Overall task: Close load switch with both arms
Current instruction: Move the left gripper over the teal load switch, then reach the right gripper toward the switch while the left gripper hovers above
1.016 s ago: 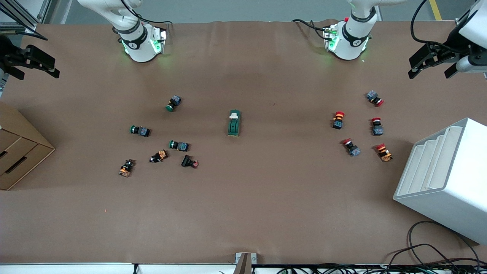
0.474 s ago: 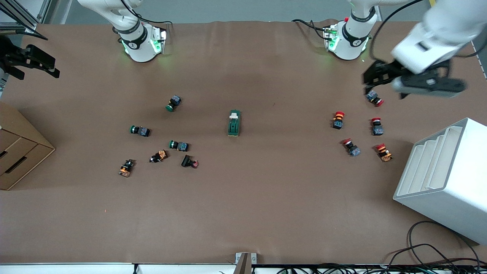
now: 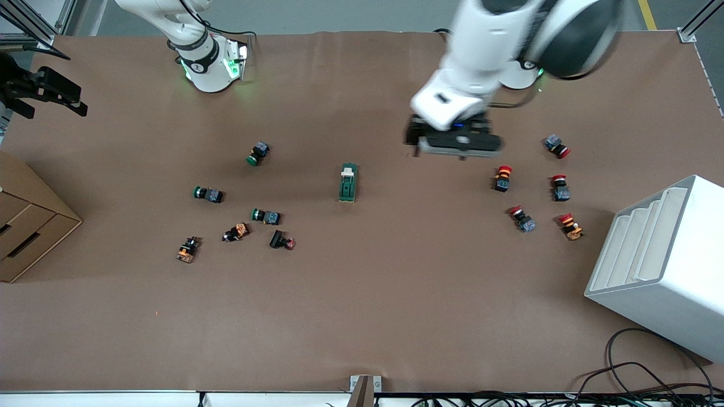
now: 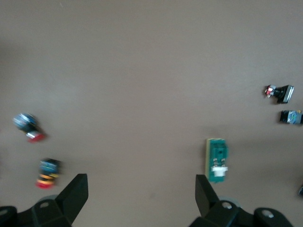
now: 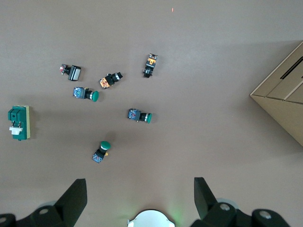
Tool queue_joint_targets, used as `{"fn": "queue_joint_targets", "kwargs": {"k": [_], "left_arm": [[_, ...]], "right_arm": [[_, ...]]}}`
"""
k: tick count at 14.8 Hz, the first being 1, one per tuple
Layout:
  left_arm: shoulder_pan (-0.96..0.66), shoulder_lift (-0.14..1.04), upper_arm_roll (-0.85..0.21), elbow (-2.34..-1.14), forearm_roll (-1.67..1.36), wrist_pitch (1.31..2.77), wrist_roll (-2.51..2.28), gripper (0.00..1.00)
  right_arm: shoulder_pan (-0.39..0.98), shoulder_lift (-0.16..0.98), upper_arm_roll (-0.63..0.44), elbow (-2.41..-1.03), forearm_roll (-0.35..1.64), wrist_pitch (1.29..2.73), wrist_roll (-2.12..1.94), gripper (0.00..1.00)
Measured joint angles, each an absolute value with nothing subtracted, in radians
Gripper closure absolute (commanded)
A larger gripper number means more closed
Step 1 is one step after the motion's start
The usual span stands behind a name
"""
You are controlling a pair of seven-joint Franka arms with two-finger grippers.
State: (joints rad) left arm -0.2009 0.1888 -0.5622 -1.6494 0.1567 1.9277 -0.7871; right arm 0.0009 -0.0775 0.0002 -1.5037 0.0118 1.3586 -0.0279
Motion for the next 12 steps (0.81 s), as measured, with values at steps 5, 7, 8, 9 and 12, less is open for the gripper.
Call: {"fn": "queue_joint_targets", "kwargs": {"k": [5,7,8,9,12], "left_arm": [[-0.453,0.347,-0.565,-1.68,0.436,2.026,-1.356,0.0],[-0.531,0.424,-0.564,-1.683,0.58,2.056,-1.575,0.0],[-0.567,0.463,-0.564,-1.685,0.66,2.061,-1.678,0.0],[-0.602,0.504,-0.564,-1.688,0.752,2.061,-1.784,0.0],[-0.686,0.615,-0.564,-1.731,1.044,2.062,-2.108,0.0]], "right_arm": [[0.0,-0.077,-0.005,-1.498,0.003,1.361,-0.027,0.0],[-0.002,-0.06,-0.01,-1.503,0.0,1.363,-0.027,0.0],[-0.003,-0.042,-0.012,-1.505,-0.001,1.368,-0.027,0.0],[-0.005,-0.018,-0.013,-1.507,-0.001,1.379,-0.028,0.0],[-0.007,0.076,-0.015,-1.512,-0.001,1.389,-0.028,0.0]]}}
